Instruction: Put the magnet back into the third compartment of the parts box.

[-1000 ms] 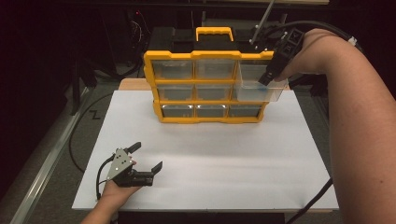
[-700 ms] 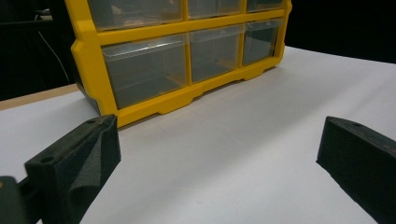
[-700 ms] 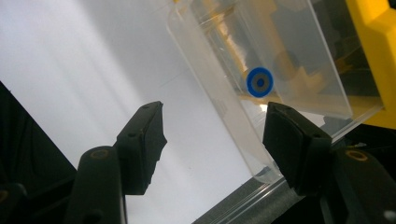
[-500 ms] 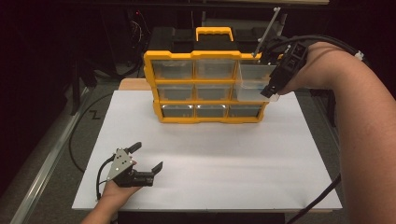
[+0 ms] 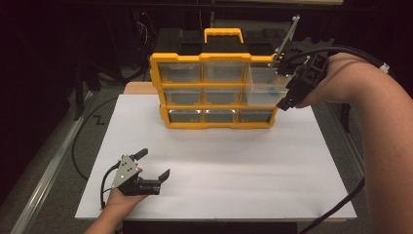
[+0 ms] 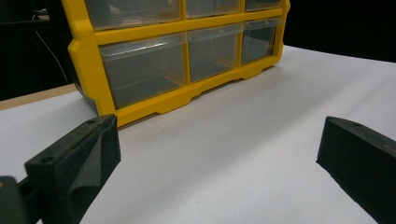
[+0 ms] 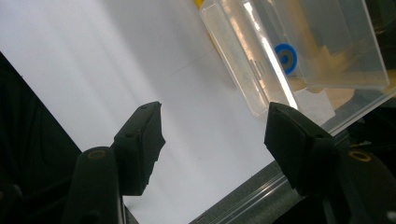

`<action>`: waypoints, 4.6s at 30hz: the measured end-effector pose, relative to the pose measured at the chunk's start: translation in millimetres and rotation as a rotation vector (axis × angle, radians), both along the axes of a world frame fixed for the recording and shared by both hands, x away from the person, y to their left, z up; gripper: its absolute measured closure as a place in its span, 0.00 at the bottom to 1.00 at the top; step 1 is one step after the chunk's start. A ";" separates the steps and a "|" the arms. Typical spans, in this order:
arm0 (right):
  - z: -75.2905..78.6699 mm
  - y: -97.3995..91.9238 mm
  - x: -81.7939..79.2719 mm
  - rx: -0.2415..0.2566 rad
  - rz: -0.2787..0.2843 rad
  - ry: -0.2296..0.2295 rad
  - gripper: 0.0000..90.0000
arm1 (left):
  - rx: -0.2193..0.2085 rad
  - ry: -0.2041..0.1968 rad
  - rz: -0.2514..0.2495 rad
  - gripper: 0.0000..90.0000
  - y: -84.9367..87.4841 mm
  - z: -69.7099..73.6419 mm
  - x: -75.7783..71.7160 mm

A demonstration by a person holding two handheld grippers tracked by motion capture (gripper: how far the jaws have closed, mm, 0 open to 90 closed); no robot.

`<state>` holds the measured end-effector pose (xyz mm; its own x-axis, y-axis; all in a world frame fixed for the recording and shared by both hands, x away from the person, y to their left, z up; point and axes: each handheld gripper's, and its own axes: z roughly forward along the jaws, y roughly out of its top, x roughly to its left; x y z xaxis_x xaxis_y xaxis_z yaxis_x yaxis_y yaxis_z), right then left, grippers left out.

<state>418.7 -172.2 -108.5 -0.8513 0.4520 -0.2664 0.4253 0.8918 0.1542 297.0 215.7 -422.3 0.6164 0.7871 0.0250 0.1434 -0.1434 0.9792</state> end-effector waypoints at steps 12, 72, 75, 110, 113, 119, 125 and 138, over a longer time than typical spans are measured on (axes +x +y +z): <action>-14.7 -3.8 -6.7 0.012 0.000 0.011 0.40 | -0.001 0.000 0.000 0.00 -0.2 0.2 -0.2; -178.3 11.1 -14.2 0.049 0.039 0.152 0.19 | 0.001 -0.005 -0.001 0.00 -0.5 1.4 -0.9; -189.3 9.7 -13.9 0.047 0.040 0.164 0.19 | 0.000 -0.006 0.000 0.00 -0.6 1.3 -0.8; -278.8 13.0 -20.5 0.019 0.004 0.211 0.01 | 0.005 -0.005 -0.005 0.00 -0.7 1.2 -0.6; -281.8 12.9 -20.7 0.017 0.001 0.215 0.01 | 0.005 -0.005 -0.005 0.00 -0.7 1.2 -0.6; -282.5 10.2 -21.4 0.046 -0.007 0.190 0.01 | 0.003 -0.004 -0.005 0.00 -0.8 1.0 -0.5; -280.2 3.1 -23.4 0.115 -0.028 0.131 0.01 | 0.006 -0.004 -0.004 0.00 -0.9 1.0 -0.5; -281.8 -12.9 -39.5 0.310 -0.066 -0.006 0.02 | 0.005 0.001 -0.002 0.00 -0.7 0.6 0.5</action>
<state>379.2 -185.1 -390.3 -0.8160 0.5670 -0.1122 0.4793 0.7723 0.4170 297.5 215.0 -421.7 0.6177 0.7859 0.0286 0.1436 -0.1486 0.9784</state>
